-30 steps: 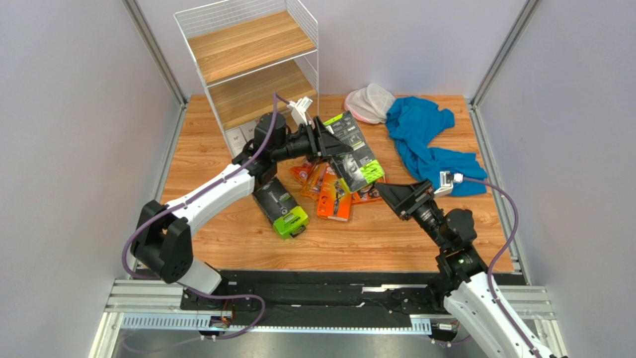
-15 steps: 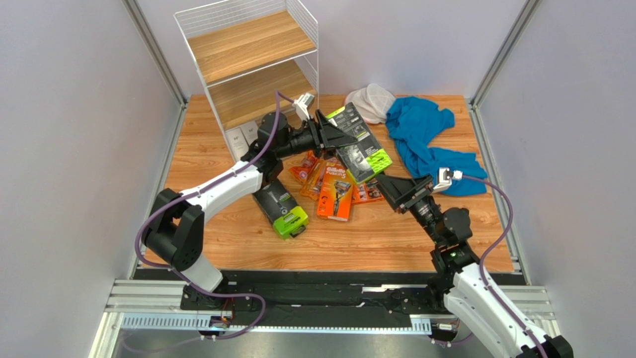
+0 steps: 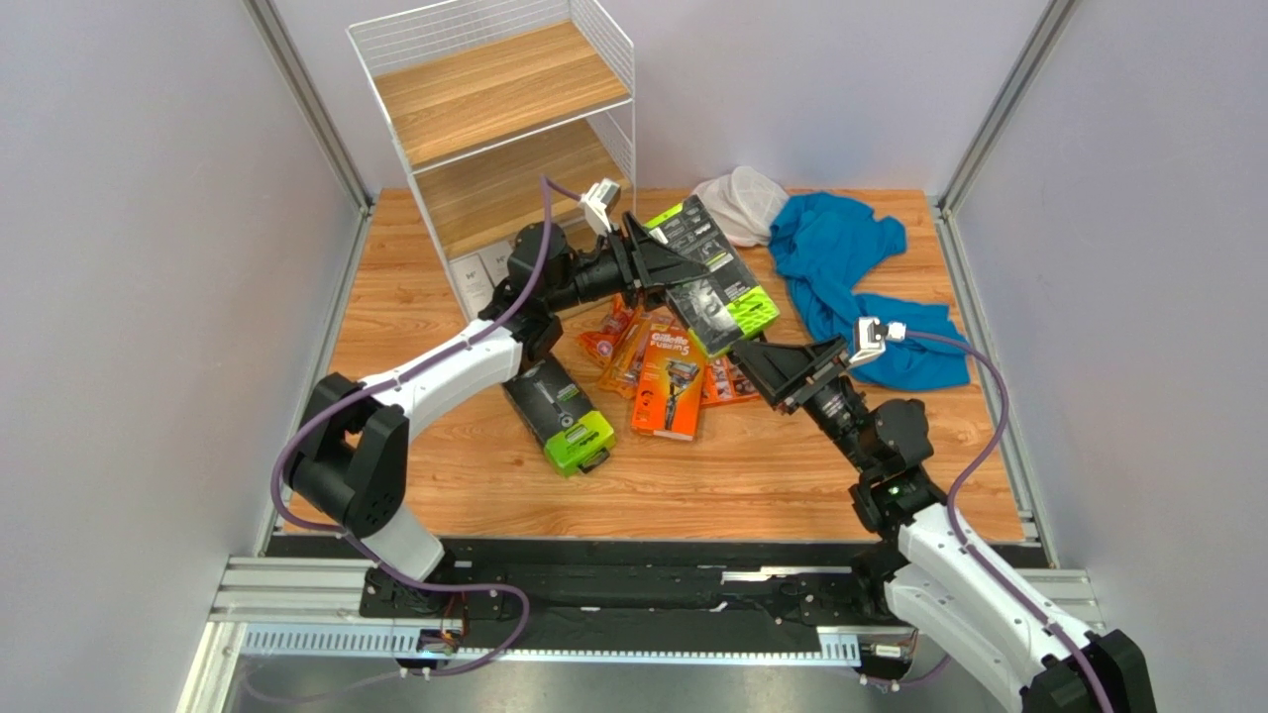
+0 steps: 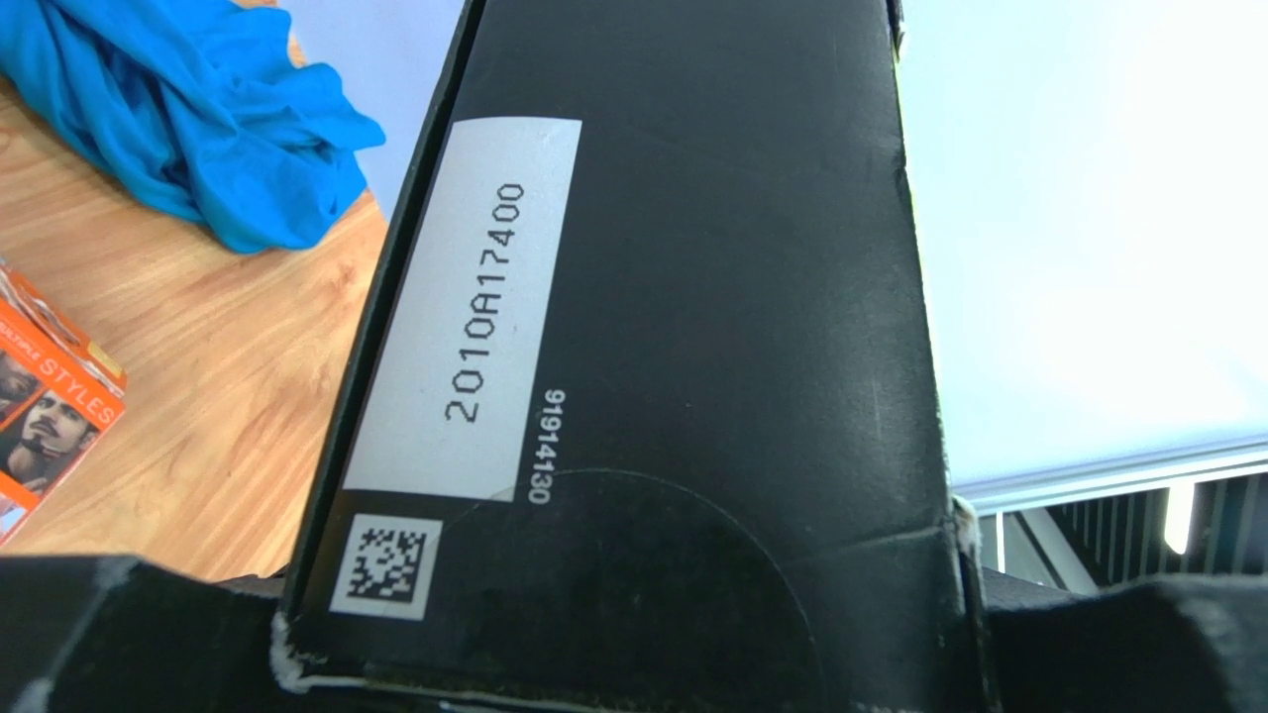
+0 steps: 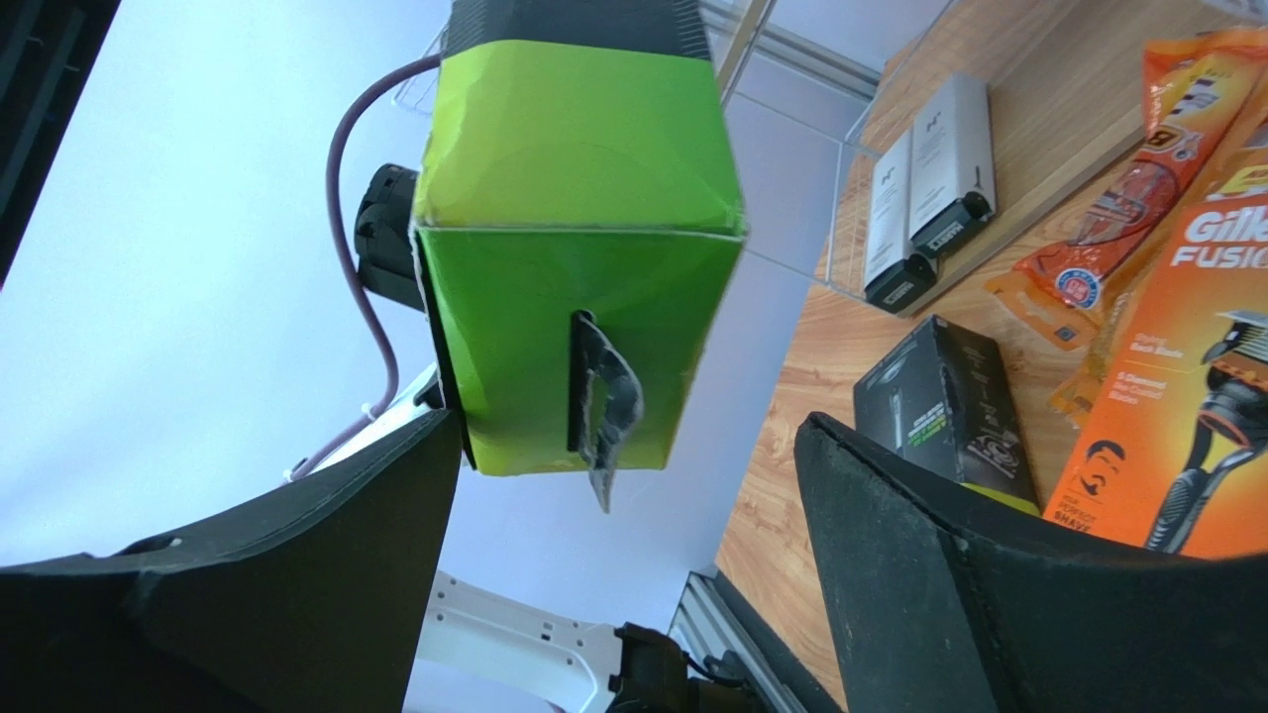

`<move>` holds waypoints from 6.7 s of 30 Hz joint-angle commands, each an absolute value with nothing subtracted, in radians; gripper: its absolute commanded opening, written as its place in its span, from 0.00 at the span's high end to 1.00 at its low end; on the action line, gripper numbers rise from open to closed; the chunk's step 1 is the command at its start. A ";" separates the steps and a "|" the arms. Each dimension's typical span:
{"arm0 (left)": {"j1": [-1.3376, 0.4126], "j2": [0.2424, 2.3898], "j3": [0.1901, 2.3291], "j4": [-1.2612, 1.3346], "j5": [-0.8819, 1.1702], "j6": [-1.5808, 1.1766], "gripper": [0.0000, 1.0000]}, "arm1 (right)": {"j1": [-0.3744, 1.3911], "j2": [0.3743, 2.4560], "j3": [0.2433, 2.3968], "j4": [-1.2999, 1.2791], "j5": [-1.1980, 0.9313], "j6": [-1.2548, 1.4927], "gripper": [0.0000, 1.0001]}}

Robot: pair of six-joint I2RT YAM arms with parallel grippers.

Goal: Place and organize the shaving razors onto the shelf

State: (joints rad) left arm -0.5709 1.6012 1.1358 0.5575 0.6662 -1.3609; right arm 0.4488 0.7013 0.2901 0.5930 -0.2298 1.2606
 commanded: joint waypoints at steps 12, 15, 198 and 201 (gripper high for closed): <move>-0.592 1.592 1.172 0.667 0.664 -1.388 0.97 | 0.468 0.627 0.348 0.604 -0.227 1.210 0.11; -0.592 1.594 1.175 0.667 0.661 -1.388 0.98 | 0.471 0.634 0.336 0.623 -0.227 1.216 0.12; -0.650 1.091 1.072 0.046 0.397 -1.034 1.00 | 0.643 1.137 0.413 1.207 -0.230 1.408 0.41; -0.649 1.078 1.060 0.026 0.414 -1.022 1.00 | 0.641 1.115 0.410 1.192 -0.229 1.388 0.38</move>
State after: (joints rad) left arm -0.6392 1.1397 1.0611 -0.0055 0.3073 -1.0199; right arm 0.6563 1.1614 0.3935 1.1500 -0.3012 1.4487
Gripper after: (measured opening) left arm 0.504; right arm 0.606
